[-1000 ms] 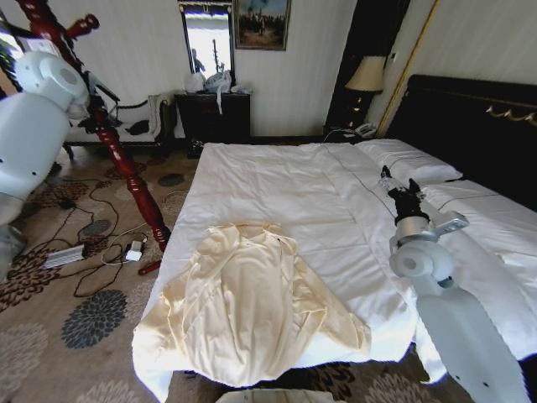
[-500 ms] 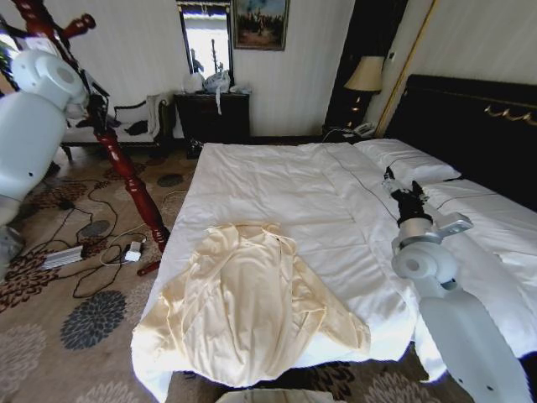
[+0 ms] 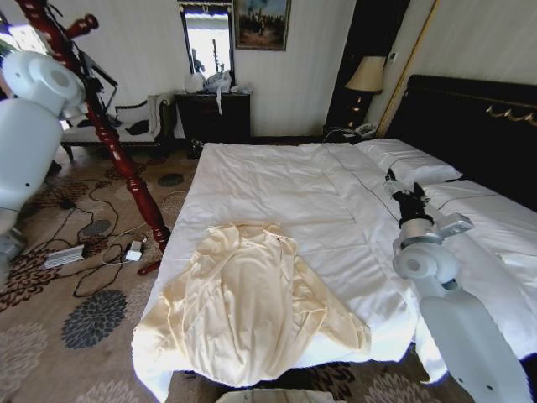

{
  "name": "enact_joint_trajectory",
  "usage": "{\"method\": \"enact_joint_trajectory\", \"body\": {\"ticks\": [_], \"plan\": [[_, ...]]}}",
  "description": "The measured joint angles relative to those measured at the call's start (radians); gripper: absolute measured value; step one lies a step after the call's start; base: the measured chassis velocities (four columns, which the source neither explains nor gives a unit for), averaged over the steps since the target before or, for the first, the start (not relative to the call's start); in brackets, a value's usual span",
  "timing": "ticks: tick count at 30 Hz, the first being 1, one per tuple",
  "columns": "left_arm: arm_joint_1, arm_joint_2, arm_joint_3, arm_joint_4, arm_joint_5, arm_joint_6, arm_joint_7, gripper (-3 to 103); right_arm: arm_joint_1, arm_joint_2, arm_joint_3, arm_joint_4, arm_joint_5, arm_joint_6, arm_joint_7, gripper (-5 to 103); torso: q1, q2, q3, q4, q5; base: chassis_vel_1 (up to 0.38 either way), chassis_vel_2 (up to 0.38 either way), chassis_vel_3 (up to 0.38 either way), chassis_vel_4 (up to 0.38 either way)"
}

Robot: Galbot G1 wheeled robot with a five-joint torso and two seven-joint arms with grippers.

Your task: Pick up the clothes from the bed and hang them on the clothes hanger.

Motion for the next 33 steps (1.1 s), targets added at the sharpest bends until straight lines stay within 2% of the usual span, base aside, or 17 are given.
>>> {"method": "enact_joint_trajectory", "body": {"ticks": [4, 8, 12, 19, 23, 27, 28, 31, 32, 33], "plan": [[0.008, 0.000, -0.012, -0.030, -0.012, -0.023, 0.014, 18, -0.002, 0.002, 0.000, -0.002, 0.000, -0.001, 0.002, 100, 0.000, 0.000, 0.000, -0.0002, 0.0001, 0.000, 0.000, 0.000, 0.000], [0.033, -0.003, -0.043, -0.080, -0.012, -0.105, 0.057, 18, -0.007, 0.003, 0.005, -0.003, 0.000, -0.003, 0.003, 100, 0.000, 0.000, 0.000, -0.0003, 0.0003, 0.000, 0.000, 0.000, 0.000], [0.065, 0.007, -0.069, -0.144, -0.024, -0.124, 0.069, 18, -0.010, 0.003, 0.009, -0.003, 0.000, -0.003, 0.004, 100, 0.000, 0.000, 0.000, -0.0003, 0.0003, 0.000, 0.000, 0.000, 0.000], [0.135, 0.039, -0.117, -0.255, -0.040, -0.124, 0.080, 18, -0.013, 0.006, 0.009, -0.007, -0.001, -0.003, 0.004, 100, 0.000, 0.000, 0.000, -0.0001, 0.0001, 0.000, 0.000, 0.000, 0.000], [0.202, 0.066, -0.162, -0.326, -0.040, -0.154, 0.107, 18, -0.014, 0.011, 0.005, -0.012, -0.004, -0.003, 0.004, 100, 0.000, 0.000, 0.000, -0.0003, 0.0002, 0.000, 0.000, 0.000, 0.000], [0.373, 0.116, -0.262, -0.464, -0.045, -0.211, 0.146, 18, -0.010, 0.020, -0.009, -0.025, -0.012, -0.003, 0.005, 100, 0.000, 0.000, 0.000, 0.0002, -0.0003, 0.000, 0.000, 0.000, 0.000], [0.373, 0.116, -0.262, -0.464, -0.045, -0.211, 0.146, 18, -0.010, 0.020, -0.009, -0.025, -0.012, -0.003, 0.005, 100, 0.000, 0.000, 0.000, 0.0002, -0.0003, 0.000, 0.000, 0.000, 0.000], [0.531, 0.171, -0.310, -0.603, -0.048, -0.257, 0.196, 18, -0.008, 0.019, -0.026, -0.051, -0.015, 0.004, 0.007, 100, 0.000, 0.000, 0.000, 0.0000, 0.0002, 0.000, 0.000, 0.000, 0.000], [0.531, 0.171, -0.310, -0.603, -0.048, -0.257, 0.196, 18, -0.008, 0.019, -0.026, -0.051, -0.015, 0.004, 0.007, 100, 0.000, 0.000, 0.000, 0.0000, 0.0002, 0.000, 0.000, 0.000, 0.000], [0.592, 0.186, -0.330, -0.644, -0.047, -0.268, 0.212, 18, -0.007, 0.011, -0.039, -0.063, -0.015, 0.011, 0.010, 100, 0.000, 0.000, 0.000, -0.0002, 0.0001, 0.000, 0.000, 0.000, 0.000]]}}
